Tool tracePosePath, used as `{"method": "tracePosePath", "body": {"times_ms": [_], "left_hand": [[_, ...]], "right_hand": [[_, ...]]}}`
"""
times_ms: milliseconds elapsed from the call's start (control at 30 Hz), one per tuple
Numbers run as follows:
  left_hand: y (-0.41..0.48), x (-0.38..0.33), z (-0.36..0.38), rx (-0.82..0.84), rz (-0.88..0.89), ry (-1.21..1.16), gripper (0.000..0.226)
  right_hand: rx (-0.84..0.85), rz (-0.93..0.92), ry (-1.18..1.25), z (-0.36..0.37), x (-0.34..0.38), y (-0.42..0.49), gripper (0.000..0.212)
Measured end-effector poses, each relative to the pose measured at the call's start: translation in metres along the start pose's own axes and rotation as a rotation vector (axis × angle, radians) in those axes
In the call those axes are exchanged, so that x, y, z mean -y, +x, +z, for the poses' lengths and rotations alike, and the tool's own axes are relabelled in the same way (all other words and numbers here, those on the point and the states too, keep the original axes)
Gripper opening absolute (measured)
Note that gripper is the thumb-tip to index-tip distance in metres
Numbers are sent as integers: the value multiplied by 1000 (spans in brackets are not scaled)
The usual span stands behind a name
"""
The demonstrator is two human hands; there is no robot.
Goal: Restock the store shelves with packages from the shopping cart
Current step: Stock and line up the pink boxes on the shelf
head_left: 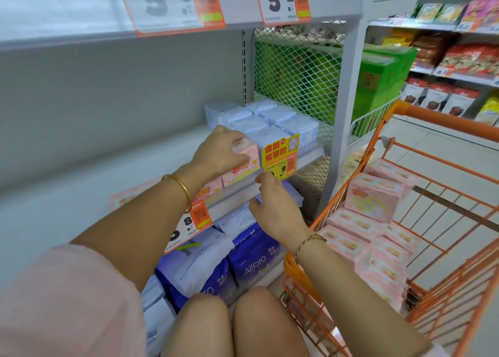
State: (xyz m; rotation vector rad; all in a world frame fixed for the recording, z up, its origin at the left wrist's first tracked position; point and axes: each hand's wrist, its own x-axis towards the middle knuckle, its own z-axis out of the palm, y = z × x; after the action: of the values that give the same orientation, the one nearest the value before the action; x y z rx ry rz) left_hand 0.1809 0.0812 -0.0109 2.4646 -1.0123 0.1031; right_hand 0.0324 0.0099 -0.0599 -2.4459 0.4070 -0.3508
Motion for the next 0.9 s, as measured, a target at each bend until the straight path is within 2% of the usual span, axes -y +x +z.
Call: {"method": "tracePosePath", "body": {"times_ms": [100,200,400,500,633,767,900], "left_hand": [[1,2,5,50,-11,54,48],[-1,4,9,118,-39,90,53],[-11,17,-12,3,-145,-163,37],[-23,41,-26,40,-224,-22,33],[-47,69,-42,138,-358,123,43],[-69,80,-53,226,-411,126,51],[-81,79,-52,262,-394,114,48]], "right_hand": [[10,4,-8,-1,-1,0,41],[17,0,-12,-2,-2,-1,42],[33,-11,-24,-2,3,-2,43],[47,-27,-33,2,10,-4,40],[56,-52,-70,10,24,-7,41],[88,-78,-80,20,38,-12,42],[118,-91,-75,29,48,-18,41]]}}
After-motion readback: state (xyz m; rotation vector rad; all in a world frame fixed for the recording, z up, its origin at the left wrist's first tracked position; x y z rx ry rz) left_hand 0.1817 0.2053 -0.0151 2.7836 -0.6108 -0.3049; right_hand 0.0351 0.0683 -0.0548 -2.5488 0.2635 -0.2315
